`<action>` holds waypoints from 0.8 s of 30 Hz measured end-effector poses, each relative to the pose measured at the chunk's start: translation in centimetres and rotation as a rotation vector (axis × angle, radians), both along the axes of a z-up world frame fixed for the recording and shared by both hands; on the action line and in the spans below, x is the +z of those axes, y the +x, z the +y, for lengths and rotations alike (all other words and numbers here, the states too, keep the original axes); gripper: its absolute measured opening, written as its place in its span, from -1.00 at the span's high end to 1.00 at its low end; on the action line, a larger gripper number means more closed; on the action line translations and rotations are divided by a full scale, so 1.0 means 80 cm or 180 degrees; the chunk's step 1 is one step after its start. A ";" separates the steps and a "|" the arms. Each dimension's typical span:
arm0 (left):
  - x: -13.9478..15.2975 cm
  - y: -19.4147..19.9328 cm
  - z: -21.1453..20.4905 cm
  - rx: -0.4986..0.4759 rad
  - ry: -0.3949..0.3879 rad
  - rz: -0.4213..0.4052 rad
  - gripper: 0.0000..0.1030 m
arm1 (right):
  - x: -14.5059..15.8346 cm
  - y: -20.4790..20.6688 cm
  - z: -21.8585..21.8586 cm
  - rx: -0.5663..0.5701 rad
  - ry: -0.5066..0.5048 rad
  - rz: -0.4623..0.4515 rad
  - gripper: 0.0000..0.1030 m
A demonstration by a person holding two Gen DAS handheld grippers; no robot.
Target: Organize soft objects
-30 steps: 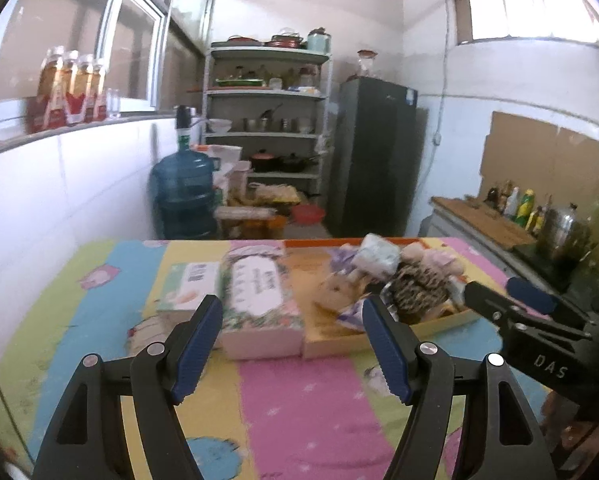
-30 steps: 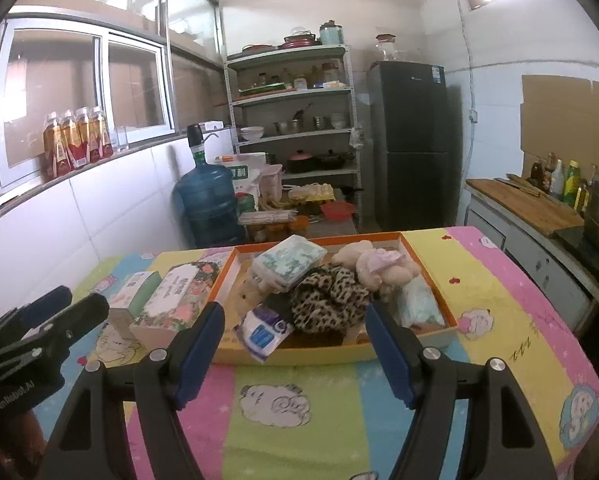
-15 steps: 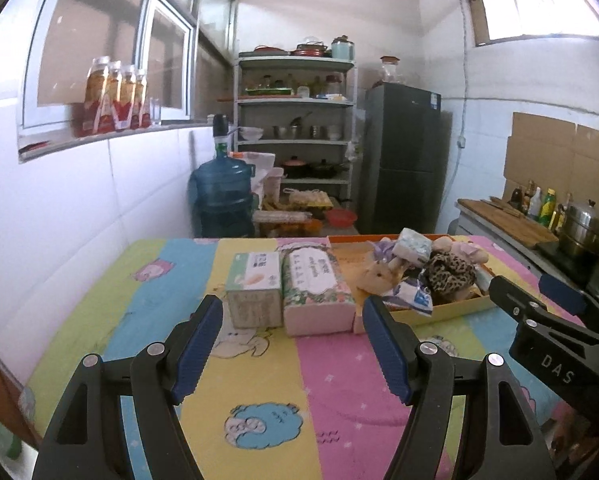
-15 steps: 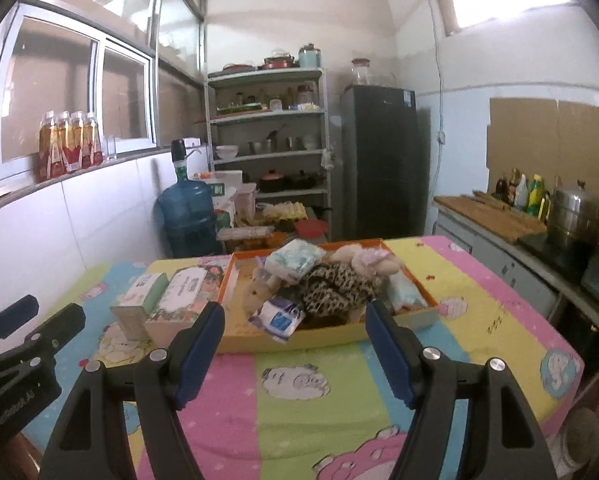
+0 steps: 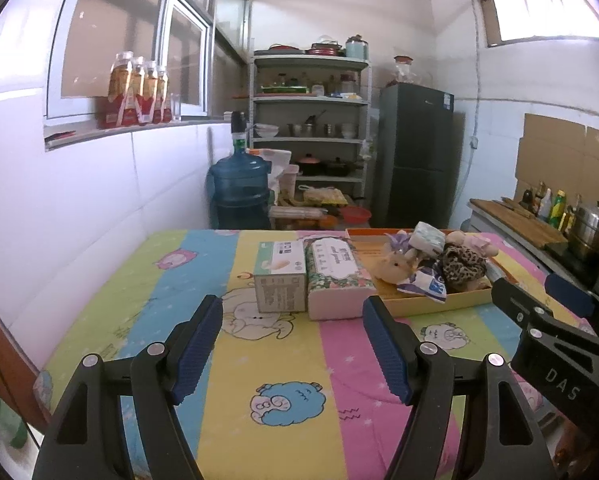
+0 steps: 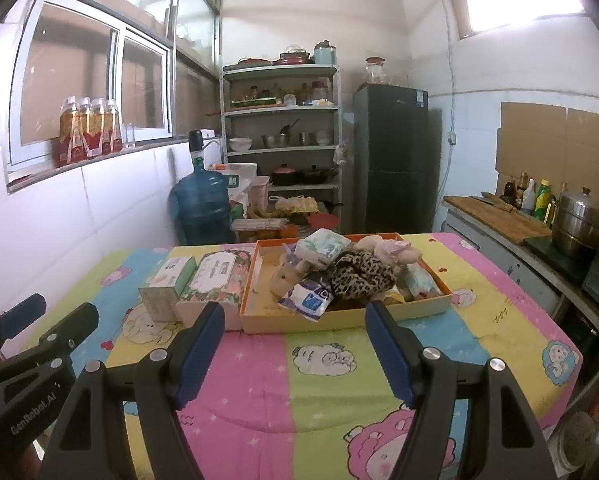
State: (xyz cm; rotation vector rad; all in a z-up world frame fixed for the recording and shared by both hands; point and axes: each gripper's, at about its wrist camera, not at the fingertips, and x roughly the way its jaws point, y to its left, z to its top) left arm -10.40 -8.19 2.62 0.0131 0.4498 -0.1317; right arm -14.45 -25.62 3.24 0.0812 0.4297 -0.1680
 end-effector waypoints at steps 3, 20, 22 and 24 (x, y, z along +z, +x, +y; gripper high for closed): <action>-0.001 -0.002 0.002 0.0015 -0.0011 -0.0001 -0.44 | -0.001 -0.001 0.002 0.0021 0.0004 0.0022 -0.40; -0.009 0.001 0.003 0.0033 0.0000 0.0042 -0.44 | -0.008 0.003 0.004 0.0073 0.0025 0.0084 -0.40; -0.010 0.003 0.003 0.0039 0.0003 0.0051 -0.44 | -0.010 0.005 0.002 0.0078 0.0037 0.0098 -0.40; -0.012 0.005 0.004 0.0047 -0.0001 0.0055 -0.44 | -0.011 0.006 0.002 0.0082 0.0040 0.0105 -0.40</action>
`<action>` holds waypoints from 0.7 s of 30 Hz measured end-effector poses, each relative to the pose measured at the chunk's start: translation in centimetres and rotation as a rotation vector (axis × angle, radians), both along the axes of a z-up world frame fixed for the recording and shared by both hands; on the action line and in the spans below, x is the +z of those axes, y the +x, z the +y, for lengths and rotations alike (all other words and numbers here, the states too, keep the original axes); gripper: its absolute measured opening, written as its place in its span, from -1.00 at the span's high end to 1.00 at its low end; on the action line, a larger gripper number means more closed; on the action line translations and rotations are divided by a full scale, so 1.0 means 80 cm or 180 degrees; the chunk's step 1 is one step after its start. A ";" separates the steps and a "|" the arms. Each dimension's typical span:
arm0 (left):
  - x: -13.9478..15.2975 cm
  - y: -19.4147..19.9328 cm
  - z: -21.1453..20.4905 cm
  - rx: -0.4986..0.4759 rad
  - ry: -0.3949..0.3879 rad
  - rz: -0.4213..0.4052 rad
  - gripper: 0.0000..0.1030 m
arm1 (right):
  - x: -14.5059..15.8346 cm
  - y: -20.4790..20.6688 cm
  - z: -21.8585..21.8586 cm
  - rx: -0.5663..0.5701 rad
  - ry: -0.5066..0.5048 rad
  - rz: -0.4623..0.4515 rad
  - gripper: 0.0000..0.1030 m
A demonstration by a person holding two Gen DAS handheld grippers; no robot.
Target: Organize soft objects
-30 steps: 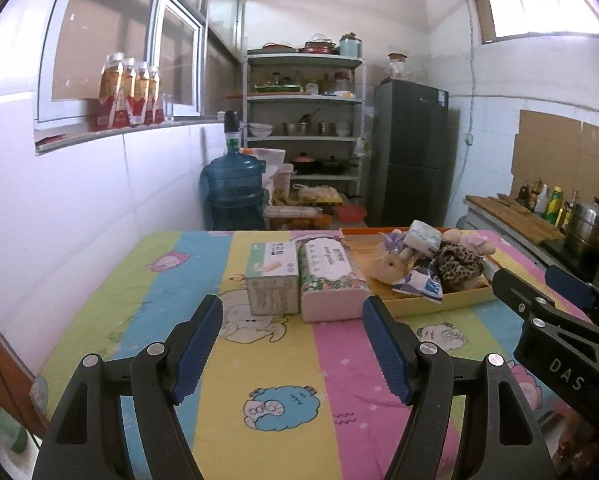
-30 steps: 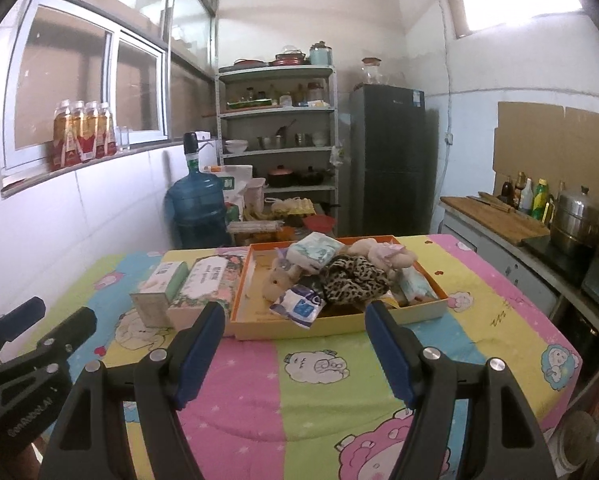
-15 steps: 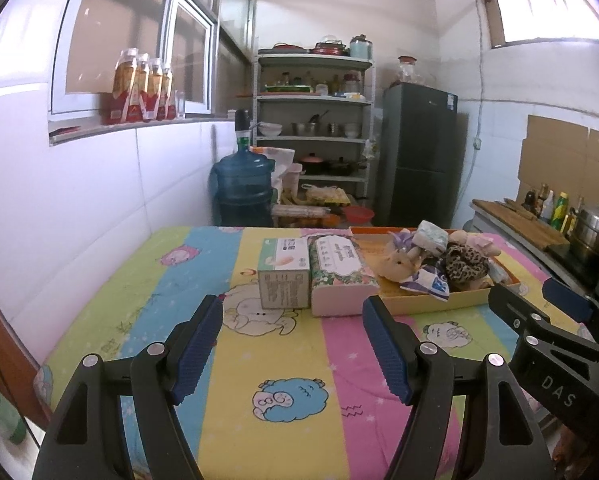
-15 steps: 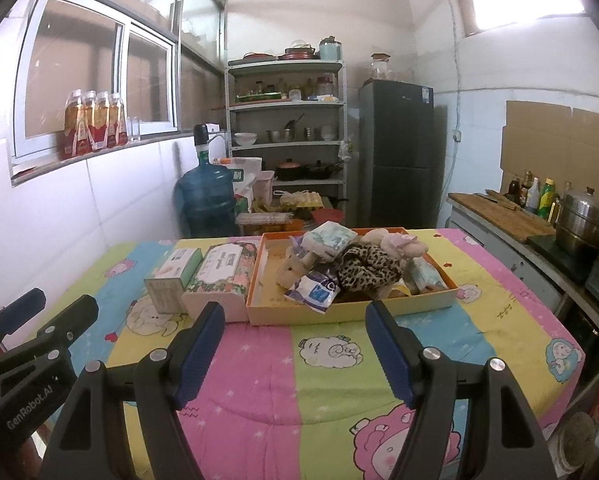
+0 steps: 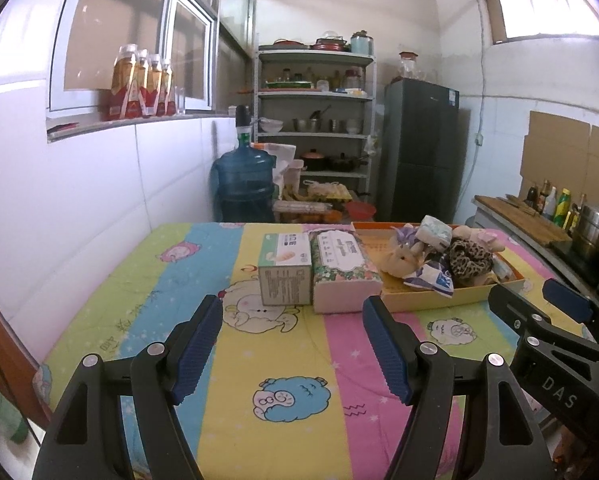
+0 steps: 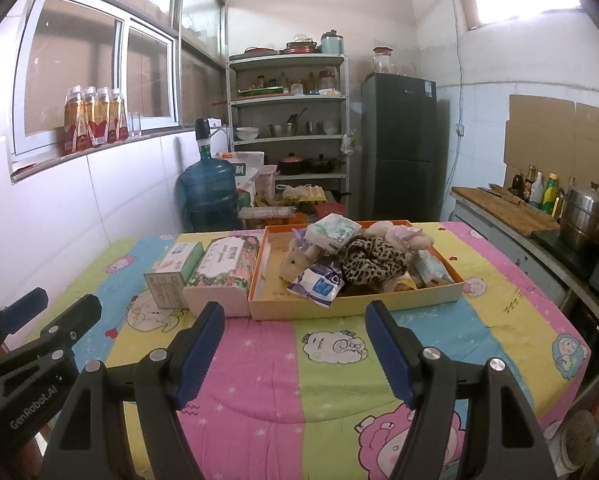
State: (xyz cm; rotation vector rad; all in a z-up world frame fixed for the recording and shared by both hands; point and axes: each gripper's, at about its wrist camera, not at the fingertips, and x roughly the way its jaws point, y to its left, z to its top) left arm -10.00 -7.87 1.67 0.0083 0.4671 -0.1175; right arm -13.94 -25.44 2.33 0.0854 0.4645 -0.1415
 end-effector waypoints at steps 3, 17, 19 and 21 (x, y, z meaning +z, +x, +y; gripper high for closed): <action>0.000 0.000 0.000 0.0005 0.0005 0.0001 -0.44 | 0.000 0.000 0.000 0.0003 0.0004 -0.0001 -0.40; -0.003 0.002 -0.002 0.0023 0.0018 0.0026 -0.44 | -0.006 0.004 0.001 0.0011 0.0010 0.0019 -0.40; -0.003 0.002 -0.001 0.0023 0.0018 0.0025 -0.44 | -0.007 0.005 0.001 0.0011 0.0008 0.0020 -0.40; -0.003 0.003 -0.001 0.0024 0.0019 0.0027 -0.44 | -0.007 0.005 0.001 0.0014 0.0011 0.0021 -0.40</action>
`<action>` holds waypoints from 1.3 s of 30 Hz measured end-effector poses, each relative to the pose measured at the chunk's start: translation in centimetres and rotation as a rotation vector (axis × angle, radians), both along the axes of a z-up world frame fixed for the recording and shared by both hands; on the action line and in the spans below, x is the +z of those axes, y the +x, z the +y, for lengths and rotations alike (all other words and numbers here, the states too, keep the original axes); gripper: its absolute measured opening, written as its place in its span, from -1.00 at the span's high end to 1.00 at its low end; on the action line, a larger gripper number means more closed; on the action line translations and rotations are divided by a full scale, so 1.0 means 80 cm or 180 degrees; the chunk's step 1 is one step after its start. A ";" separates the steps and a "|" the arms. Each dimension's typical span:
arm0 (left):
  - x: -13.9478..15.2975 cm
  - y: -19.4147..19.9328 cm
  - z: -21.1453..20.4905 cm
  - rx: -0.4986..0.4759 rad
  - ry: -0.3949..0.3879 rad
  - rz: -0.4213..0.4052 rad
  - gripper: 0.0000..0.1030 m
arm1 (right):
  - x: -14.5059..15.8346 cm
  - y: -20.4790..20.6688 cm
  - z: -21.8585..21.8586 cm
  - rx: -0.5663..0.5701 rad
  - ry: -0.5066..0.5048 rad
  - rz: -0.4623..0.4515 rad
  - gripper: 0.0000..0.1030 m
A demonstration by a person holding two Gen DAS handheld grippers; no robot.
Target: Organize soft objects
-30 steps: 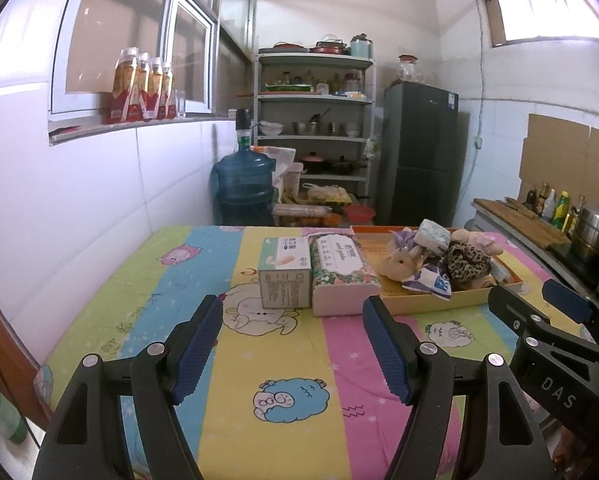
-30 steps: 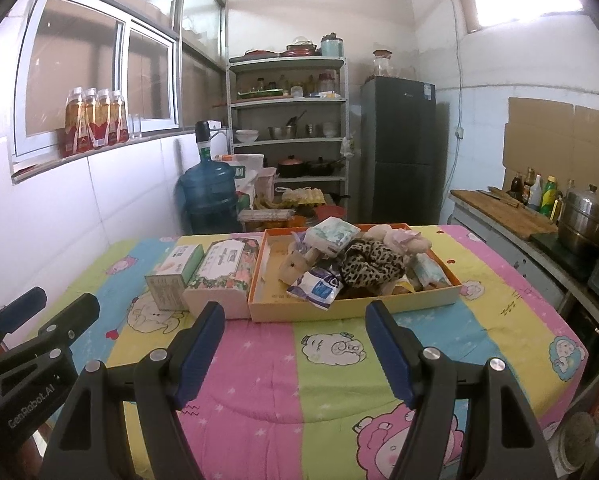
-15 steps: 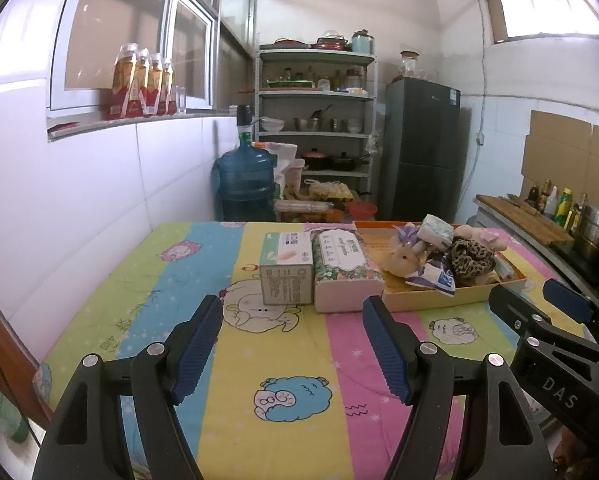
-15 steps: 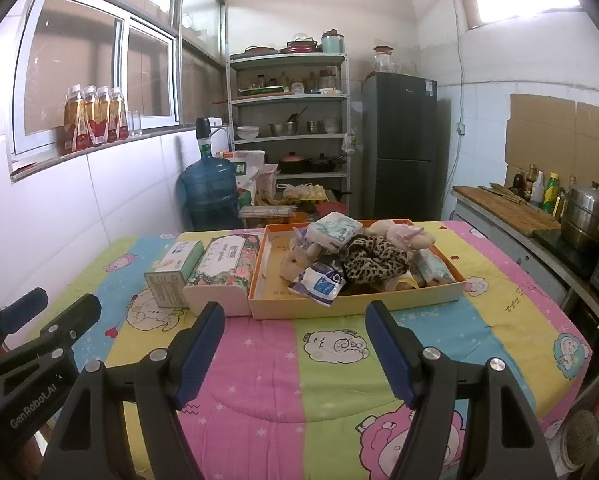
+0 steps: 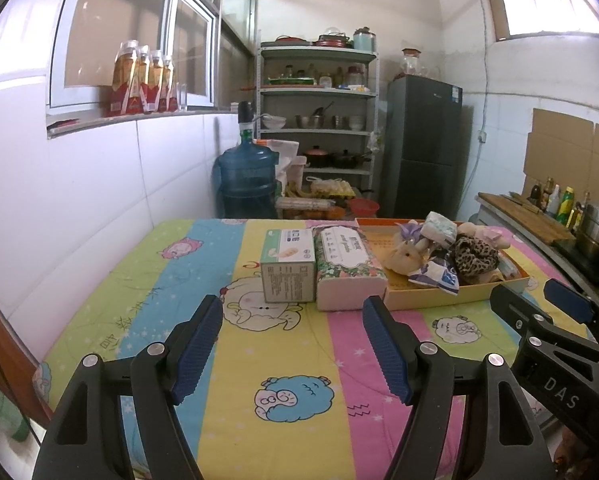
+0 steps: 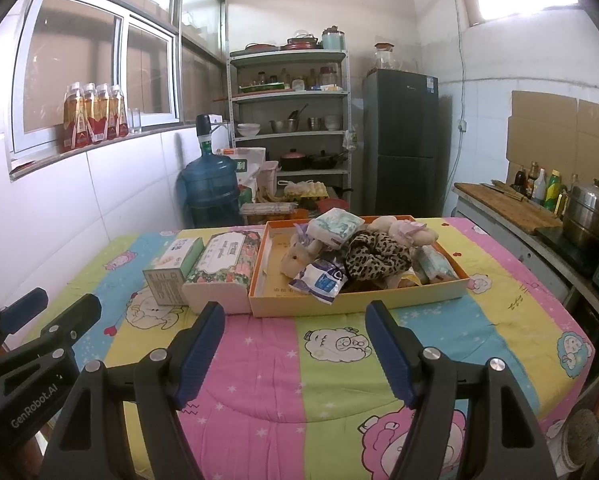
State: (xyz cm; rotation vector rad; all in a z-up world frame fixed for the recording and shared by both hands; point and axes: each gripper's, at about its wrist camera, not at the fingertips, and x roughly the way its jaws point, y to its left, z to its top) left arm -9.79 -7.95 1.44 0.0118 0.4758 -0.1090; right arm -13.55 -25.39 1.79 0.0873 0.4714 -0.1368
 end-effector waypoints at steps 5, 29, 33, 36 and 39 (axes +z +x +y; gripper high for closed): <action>0.000 0.000 0.000 -0.0001 0.0000 -0.0002 -0.44 | -0.003 0.002 0.001 0.0007 -0.0003 0.0005 -0.40; -0.003 0.004 0.001 0.0004 -0.0007 0.0024 -0.44 | -0.006 0.006 0.006 0.0026 -0.0008 0.0026 -0.40; -0.003 0.005 0.001 0.0006 -0.0009 0.0023 -0.44 | -0.005 0.006 0.011 0.0035 -0.0009 0.0040 -0.40; -0.003 0.005 0.001 0.0005 -0.0006 0.0025 -0.44 | -0.005 0.006 0.011 0.0031 -0.0014 0.0038 -0.40; -0.006 0.006 0.002 0.0007 -0.0009 0.0037 -0.44 | -0.006 0.007 0.012 0.0036 -0.0009 0.0045 -0.40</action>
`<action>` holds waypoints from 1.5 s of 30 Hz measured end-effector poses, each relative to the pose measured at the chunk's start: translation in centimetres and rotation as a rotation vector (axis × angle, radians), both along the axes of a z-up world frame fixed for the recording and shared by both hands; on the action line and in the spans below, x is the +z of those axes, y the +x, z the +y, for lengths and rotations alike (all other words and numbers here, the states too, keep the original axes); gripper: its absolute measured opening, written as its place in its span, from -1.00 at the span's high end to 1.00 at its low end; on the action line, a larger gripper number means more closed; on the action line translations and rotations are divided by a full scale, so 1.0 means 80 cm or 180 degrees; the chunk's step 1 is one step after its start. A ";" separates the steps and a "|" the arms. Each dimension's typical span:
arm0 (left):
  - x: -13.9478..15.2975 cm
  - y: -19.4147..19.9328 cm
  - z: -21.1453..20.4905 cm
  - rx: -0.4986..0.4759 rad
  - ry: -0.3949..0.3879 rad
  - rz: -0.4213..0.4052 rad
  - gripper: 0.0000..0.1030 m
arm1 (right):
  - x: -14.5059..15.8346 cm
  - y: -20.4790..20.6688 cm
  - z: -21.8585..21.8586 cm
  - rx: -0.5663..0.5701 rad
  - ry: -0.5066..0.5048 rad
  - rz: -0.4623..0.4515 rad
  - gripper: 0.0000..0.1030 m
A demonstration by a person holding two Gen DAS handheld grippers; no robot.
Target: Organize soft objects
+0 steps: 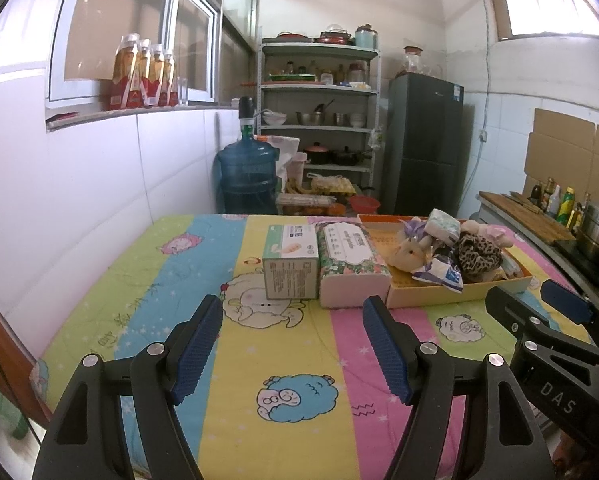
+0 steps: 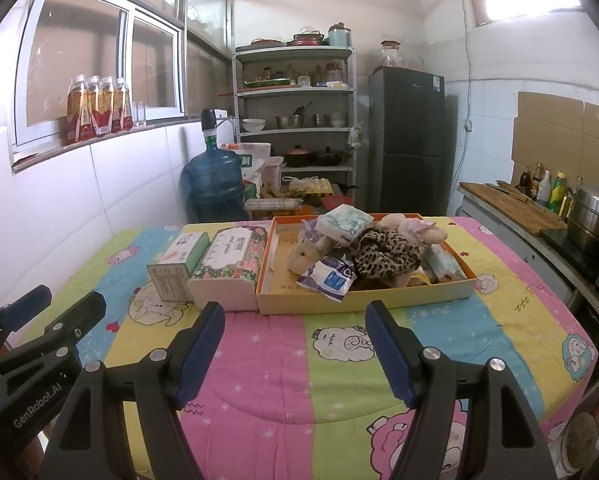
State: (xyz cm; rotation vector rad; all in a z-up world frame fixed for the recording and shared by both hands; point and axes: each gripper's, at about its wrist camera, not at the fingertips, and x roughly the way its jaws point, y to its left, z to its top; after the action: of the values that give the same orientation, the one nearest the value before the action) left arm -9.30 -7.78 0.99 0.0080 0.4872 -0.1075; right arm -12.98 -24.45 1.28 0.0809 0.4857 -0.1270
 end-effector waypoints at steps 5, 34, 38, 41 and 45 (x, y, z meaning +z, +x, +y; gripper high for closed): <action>-0.004 0.002 0.000 0.0000 -0.0002 0.0008 -0.44 | -0.003 0.001 0.000 0.0010 0.0004 0.0011 -0.40; -0.004 0.002 0.001 0.0002 -0.0006 0.0019 -0.44 | -0.007 0.003 -0.001 0.0024 0.0007 0.0037 -0.40; -0.003 0.002 0.001 0.0003 -0.0007 0.0020 -0.44 | -0.009 0.002 0.000 0.0027 0.0007 0.0039 -0.40; -0.003 0.002 0.001 0.0004 -0.0004 0.0022 -0.44 | -0.009 0.001 0.001 0.0026 0.0003 0.0041 -0.40; -0.003 0.003 0.001 0.0004 -0.0008 0.0022 -0.44 | -0.009 0.003 0.001 0.0027 0.0006 0.0047 -0.40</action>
State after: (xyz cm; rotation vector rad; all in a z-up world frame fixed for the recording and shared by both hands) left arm -9.09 -7.68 0.72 0.0049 0.4940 -0.1069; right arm -12.73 -24.40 0.54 0.0800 0.5009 -0.1189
